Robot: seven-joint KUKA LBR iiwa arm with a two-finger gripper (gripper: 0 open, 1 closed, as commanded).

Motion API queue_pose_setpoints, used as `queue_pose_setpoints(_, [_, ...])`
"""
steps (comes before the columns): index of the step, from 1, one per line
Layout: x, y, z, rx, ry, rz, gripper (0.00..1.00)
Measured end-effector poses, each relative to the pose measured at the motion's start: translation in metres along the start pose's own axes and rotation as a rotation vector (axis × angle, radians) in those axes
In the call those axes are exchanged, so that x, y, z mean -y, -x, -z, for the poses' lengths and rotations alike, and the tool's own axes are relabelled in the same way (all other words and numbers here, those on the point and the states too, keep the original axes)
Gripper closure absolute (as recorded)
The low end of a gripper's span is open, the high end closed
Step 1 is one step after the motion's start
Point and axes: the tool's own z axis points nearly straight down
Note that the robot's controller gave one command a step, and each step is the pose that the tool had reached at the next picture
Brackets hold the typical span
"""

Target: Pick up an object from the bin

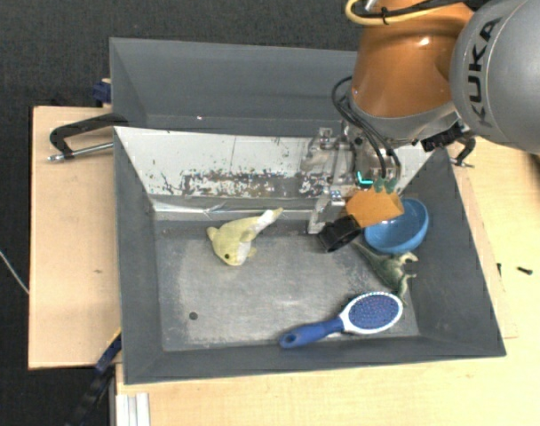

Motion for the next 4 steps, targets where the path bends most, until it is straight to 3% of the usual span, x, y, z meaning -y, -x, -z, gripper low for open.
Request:
queue_pose_setpoints(1, [-0.07,-0.006,-0.158,0.014,0.0,0.323,0.0])
queue_pose_setpoints(3, [-0.084,-0.001,-0.14,0.013,0.002,0.198,0.0])
queue_pose_setpoints(4, [-0.076,0.001,-0.167,0.008,0.002,0.084,0.0])
